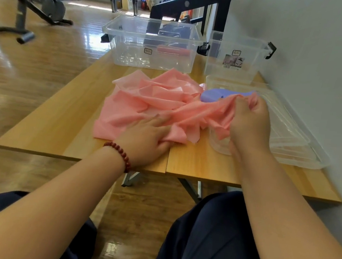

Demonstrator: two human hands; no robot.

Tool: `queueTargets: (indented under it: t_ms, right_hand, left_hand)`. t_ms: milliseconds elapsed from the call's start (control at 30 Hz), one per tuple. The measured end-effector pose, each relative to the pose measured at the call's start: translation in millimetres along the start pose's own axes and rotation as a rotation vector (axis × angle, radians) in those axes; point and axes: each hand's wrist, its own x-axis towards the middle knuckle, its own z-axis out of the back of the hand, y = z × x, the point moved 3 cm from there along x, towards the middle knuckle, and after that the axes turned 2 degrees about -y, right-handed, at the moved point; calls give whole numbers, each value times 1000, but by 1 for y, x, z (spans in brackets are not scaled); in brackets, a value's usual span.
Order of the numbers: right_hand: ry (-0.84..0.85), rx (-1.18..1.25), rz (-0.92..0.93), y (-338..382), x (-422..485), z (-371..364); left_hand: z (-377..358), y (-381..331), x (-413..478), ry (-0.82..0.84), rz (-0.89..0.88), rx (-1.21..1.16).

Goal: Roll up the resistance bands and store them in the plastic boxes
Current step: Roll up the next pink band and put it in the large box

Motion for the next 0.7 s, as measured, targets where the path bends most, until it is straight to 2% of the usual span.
queueTargets:
  t_ms: [100, 200, 333, 400, 467, 567, 633, 700]
  right_hand:
    - [-32, -54, -15, -1, -2, 0]
    - [-98, -155, 40, -4, 1, 3]
    - [-143, -230, 144, 0, 5, 7]
    - [-45, -291, 137, 2, 4, 4]
    - [132, -378, 192, 7, -3, -6]
    - [529, -513, 329, 14, -21, -27]
    - [759, -694, 357, 12, -32, -37]
    - [838, -858, 394, 7, -36, -40]
  left_hand:
    - [8, 21, 12, -23, 51, 88]
    - [19, 36, 19, -60, -4, 147]
    - [32, 51, 12, -212, -129, 13]
    - [34, 56, 6, -292, -135, -102]
    - [35, 56, 0, -285, -117, -178]
    - [35, 50, -7, -151, -94, -234]
    - [35, 51, -9, -26, -31, -270]
    - [34, 52, -12, 25, 5, -297]
